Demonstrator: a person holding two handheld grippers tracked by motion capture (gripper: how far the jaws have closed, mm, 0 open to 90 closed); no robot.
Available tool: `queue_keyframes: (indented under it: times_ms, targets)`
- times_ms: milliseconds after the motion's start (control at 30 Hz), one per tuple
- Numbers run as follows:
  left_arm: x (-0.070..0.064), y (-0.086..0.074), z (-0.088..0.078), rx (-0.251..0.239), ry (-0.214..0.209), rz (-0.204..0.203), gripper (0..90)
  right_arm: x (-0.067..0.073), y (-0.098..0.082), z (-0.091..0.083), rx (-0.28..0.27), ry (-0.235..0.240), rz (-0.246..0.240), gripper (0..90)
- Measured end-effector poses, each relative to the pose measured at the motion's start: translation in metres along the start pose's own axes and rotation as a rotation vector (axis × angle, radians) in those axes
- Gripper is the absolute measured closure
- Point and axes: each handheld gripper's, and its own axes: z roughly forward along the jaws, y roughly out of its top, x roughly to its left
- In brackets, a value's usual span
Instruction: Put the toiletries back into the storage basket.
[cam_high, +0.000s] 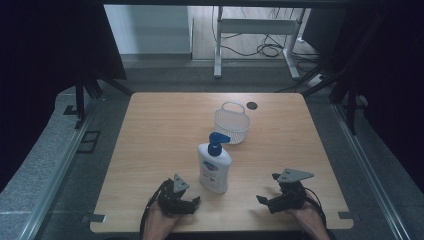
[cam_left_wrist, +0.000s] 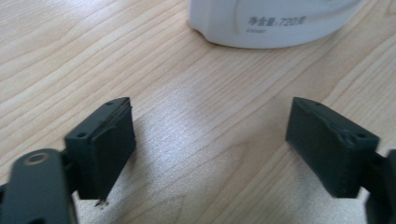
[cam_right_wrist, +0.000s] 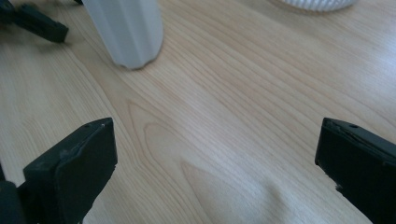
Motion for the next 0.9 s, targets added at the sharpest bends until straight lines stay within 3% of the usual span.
queue_keyframes:
  times_ms: [267, 700, 900]
  targets:
    - [0.001, -0.003, 0.0, -0.016, -0.001, 0.006, 11.5, 0.009, 0.014, 0.002, -0.031, 0.038, -0.007, 0.0]
    - [0.0, -0.003, 0.0, -0.019, 0.005, -0.003, 11.6, 0.019, 0.037, 0.012, -0.05, 0.088, 0.032, 0.0]
    - [0.0, -0.003, 0.0, -0.02, 0.005, -0.003, 11.6, 0.027, 0.053, 0.017, -0.075, 0.121, 0.027, 0.0]
